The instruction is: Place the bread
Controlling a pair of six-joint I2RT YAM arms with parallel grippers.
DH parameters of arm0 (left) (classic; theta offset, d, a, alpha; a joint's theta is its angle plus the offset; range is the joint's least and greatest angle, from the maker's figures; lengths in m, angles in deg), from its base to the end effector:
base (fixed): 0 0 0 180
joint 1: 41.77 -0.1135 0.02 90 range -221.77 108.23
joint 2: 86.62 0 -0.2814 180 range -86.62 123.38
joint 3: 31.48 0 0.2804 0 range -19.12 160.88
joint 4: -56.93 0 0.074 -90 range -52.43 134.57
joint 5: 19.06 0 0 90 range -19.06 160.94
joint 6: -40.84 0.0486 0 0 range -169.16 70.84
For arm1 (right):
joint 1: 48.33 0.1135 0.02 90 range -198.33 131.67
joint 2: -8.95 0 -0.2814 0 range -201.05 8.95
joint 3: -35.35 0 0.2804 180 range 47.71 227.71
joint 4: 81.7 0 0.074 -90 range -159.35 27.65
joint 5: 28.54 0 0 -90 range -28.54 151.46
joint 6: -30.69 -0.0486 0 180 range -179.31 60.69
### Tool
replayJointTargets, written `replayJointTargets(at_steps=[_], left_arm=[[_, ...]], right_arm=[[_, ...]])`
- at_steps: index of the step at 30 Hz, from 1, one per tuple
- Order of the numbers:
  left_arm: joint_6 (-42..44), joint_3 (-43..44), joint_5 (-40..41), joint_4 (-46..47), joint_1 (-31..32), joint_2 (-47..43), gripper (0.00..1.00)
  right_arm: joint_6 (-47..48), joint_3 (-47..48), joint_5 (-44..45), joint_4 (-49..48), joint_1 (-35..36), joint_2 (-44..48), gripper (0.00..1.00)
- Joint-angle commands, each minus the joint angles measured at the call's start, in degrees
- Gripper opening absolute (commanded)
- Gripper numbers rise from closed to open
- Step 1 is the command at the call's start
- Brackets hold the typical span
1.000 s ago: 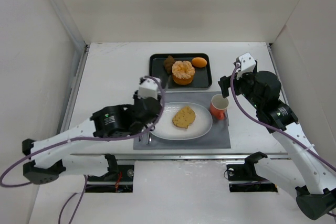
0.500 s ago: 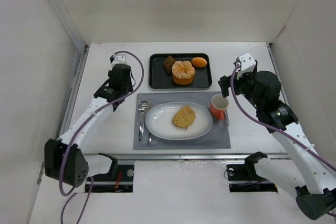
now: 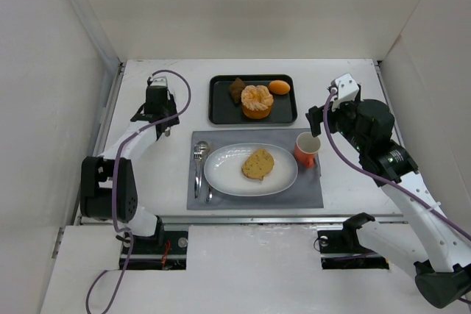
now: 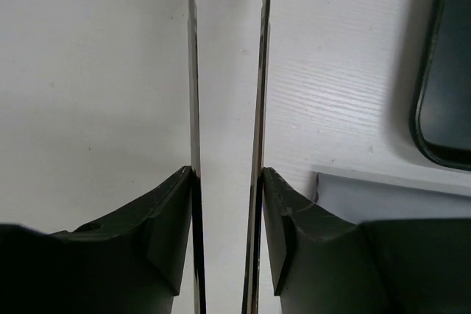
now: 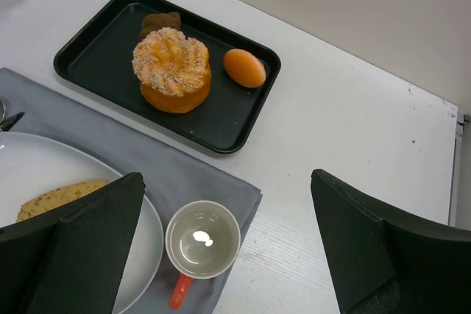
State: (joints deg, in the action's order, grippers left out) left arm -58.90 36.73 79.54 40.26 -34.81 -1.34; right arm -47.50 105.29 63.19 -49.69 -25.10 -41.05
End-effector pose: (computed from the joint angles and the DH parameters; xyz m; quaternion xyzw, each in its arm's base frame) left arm 0.3646 -0.0372 0.2438 -0.0567 0.8783 -0.0029 0.4748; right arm 0.2051 0.0864 0.3991 -0.2250 0.7442 0.0509 0.6268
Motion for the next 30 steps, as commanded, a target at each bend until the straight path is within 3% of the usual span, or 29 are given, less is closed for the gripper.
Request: replayJointTargets(at_steps=[1,19,23,24,27,28,30], left_arm=[[1.21,0.75,-3.50,3.09,-2.12,1.29,0.37],[2.27,4.00,-10.18,-3.68,-5.29,13.51,0.52],[2.27,4.00,-10.18,-4.21,-5.29,12.12,0.62],[2.27,4.00,-10.18,-4.21,-5.29,11.32,0.73],[0.86,3.48,-10.18,-4.21,-5.29,6.34,0.90],[0.25,3.47,-10.18,-4.21,-5.29,4.48,1.00],[-0.46,2.95,-10.70,-4.21,-5.29,-1.56,1.00]], right_arm=[[0.14,0.51,0.81,-2.87,-0.28,0.26,1.00],[0.14,0.51,0.81,-2.87,-0.28,-0.28,1.00],[0.14,0.51,0.81,-2.87,-0.28,-0.28,1.00],[0.14,0.51,0.81,-2.87,-0.28,-0.28,1.00],[0.14,0.51,0.81,-2.87,-0.28,-0.28,1.00],[0.14,0.51,0.81,-2.87,-0.28,-0.28,1.00],[0.14,0.51,0.81,-2.87,-0.28,-0.28,1.00]])
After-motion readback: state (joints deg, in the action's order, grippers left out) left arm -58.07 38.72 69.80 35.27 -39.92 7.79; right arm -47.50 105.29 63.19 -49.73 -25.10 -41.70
